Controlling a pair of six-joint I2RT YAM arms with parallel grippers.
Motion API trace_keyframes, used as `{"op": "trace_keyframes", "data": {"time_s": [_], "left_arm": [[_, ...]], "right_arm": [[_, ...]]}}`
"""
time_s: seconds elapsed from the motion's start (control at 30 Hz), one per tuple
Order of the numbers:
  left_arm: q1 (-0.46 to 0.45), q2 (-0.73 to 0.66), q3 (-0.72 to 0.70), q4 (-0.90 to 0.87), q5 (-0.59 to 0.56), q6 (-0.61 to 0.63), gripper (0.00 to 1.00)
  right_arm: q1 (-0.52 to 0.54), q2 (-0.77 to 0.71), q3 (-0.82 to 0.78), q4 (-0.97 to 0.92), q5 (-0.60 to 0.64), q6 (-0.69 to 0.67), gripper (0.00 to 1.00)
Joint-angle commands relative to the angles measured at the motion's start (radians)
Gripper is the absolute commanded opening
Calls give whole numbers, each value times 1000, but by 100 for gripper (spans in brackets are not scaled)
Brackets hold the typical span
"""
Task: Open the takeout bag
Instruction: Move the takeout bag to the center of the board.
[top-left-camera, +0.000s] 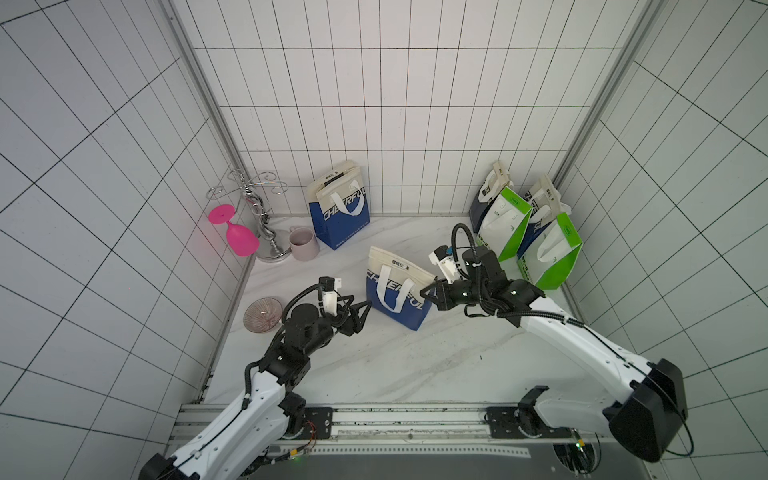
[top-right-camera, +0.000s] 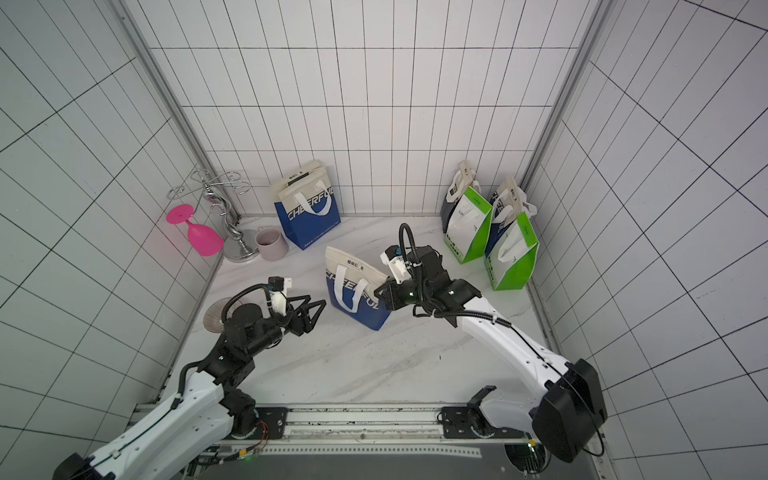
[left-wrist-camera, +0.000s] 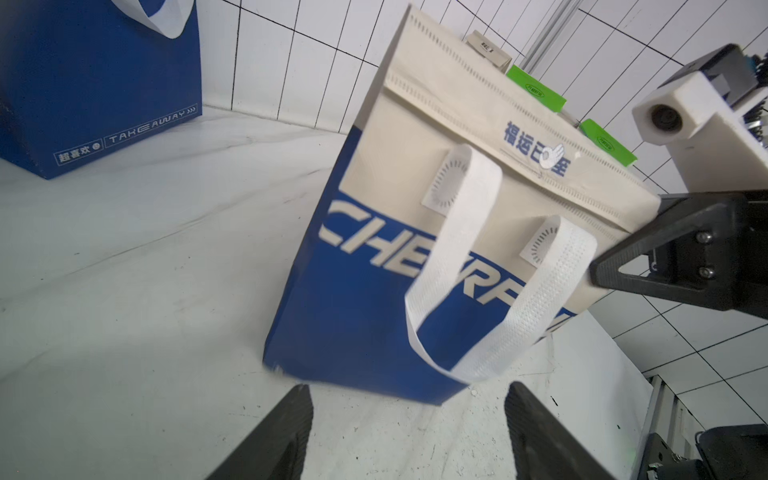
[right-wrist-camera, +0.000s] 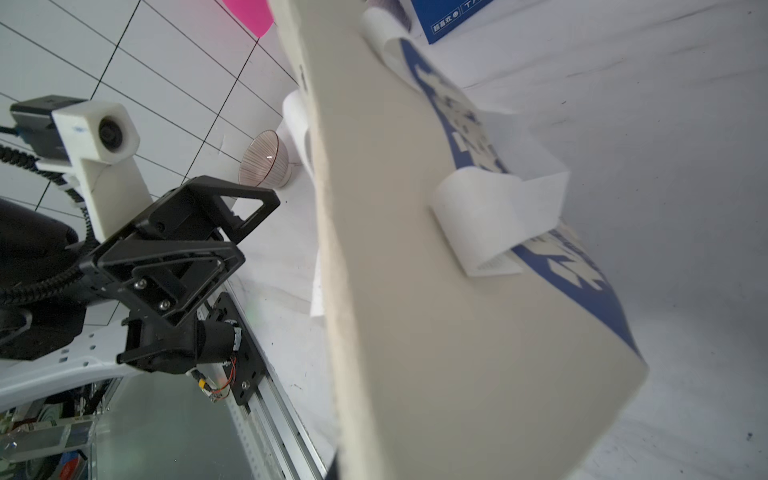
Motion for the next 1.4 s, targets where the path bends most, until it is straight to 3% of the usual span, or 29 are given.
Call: {"op": "trace_keyframes", "data": {"time_s": [0.0,0.23,0.5,0.67,0.77,0.97,1.17,1.37], "left_arm": [[-24,-57,-39,47,-11,-6,78],[-70,-147,-102,46,48,-1,78],[-76,-29,-101,186,-33,69,78],[-76,133,-53,277,-44,140,82],[-74,196,7,230,-39,185,82],[-73,209,9,272,-86,212,84],[-73,287,6,391,39,238,84],[-74,395,11,544,123,277,83]], "right_arm": [[11,-97,-102,-61,20,-41,0],[10,-114,-105,-116,67,-93,0],[3,-129,-75,-189,133,-171,0],[-11,-139,-95,-193,135,-179,7],[-18,-159,-107,-191,155,-176,14],[-54,-160,-101,-186,224,-139,24],[-105,-147,-101,-116,260,-113,26],[-118,-141,-104,-83,206,-110,26]]}}
